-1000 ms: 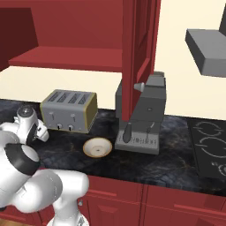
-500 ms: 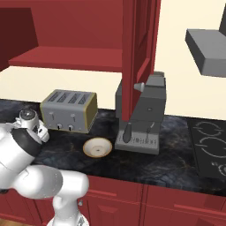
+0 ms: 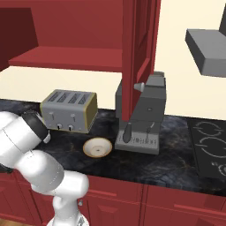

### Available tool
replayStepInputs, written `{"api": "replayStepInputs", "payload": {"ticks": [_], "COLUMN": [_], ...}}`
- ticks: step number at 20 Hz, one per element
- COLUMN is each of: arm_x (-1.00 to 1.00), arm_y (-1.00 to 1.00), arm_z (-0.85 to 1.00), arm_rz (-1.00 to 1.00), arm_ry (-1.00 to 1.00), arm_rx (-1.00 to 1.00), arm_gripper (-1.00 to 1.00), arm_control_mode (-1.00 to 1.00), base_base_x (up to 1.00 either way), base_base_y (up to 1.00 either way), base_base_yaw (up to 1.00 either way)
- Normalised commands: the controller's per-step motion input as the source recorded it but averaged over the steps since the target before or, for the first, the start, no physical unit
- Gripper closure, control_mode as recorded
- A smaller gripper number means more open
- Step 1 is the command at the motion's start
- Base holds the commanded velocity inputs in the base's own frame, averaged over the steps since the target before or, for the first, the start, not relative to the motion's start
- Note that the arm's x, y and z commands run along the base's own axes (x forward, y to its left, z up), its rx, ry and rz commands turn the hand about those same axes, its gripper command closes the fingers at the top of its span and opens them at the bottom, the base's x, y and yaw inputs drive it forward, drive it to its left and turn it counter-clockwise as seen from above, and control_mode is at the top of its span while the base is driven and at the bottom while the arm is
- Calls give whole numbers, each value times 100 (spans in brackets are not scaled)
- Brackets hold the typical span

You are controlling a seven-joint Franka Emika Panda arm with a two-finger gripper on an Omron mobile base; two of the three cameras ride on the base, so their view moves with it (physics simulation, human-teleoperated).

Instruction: Pick up the bowls on the counter and stack them on top of one another in the open cabinet. Place the smaller bowl on top of the larger bowl.

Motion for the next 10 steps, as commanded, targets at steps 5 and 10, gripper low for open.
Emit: {"api": "replayStepInputs", "payload": {"ticks": [5, 10], "arm_x": [17, 13], "arm_y": [18, 24], "arm_z": [-15, -6], "arm_rz": [-1, -3], "arm_ry": [-1, -4], "arm_rx": [1, 1], "arm_gripper": [-100, 100], "arm_control_mode": [-100, -100], "base_base_x": [0, 0], "base_base_y": [0, 0], "base_base_yaw": [0, 0]}}
